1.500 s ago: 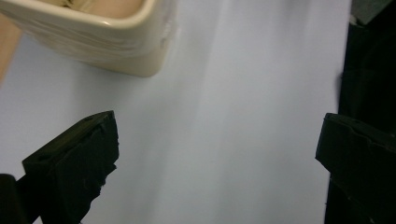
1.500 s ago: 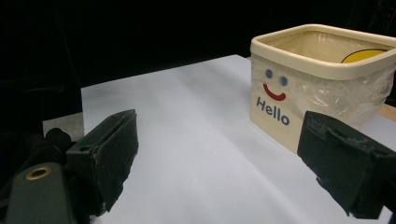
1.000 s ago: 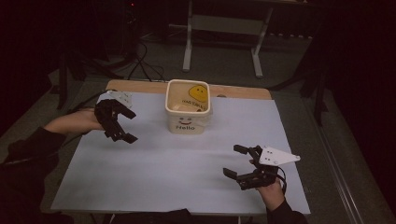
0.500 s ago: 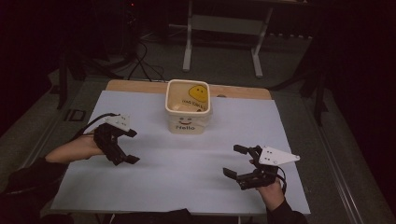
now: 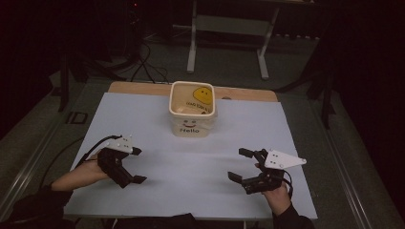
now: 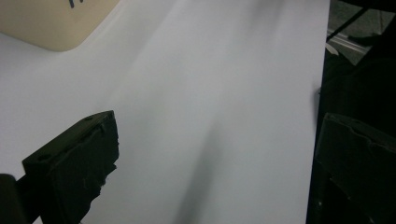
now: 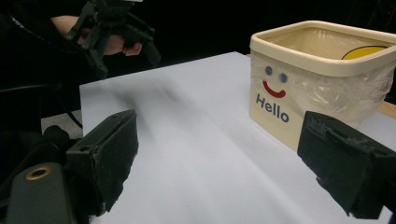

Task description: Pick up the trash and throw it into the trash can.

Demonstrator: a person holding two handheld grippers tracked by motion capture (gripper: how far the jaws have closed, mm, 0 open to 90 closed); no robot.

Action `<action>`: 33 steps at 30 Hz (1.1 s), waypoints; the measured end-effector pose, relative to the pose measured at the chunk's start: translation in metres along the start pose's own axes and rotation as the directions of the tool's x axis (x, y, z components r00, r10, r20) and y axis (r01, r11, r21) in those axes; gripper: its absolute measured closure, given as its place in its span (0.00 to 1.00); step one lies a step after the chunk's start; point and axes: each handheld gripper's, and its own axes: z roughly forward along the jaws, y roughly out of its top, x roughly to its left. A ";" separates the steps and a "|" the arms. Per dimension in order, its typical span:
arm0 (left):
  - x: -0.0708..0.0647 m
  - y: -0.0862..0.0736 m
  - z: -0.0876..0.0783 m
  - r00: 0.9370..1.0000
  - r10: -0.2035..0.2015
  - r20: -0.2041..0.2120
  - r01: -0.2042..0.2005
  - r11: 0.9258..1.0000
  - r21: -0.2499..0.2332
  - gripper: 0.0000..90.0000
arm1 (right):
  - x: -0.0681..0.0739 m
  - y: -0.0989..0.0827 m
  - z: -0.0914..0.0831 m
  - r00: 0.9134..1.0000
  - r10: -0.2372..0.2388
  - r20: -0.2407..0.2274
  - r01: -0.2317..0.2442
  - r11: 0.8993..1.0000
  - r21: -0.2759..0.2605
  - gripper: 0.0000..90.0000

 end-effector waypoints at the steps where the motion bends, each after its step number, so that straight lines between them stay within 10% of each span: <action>1: -0.001 -0.002 0.001 1.000 -0.012 -0.005 0.012 1.000 -0.008 0.00 | 0.000 0.000 0.000 1.000 0.000 0.000 0.000 1.000 0.000 0.13; 16: -0.003 -0.022 0.022 0.990 -0.108 -0.091 0.098 0.990 -0.101 0.00 | -0.001 -0.003 0.003 1.000 0.002 0.001 -0.002 1.000 0.011 0.13; 33: -0.006 -0.028 0.026 0.983 -0.118 -0.142 0.096 0.984 -0.151 0.00 | -0.002 -0.004 0.005 1.000 0.001 0.009 -0.001 1.000 0.020 0.13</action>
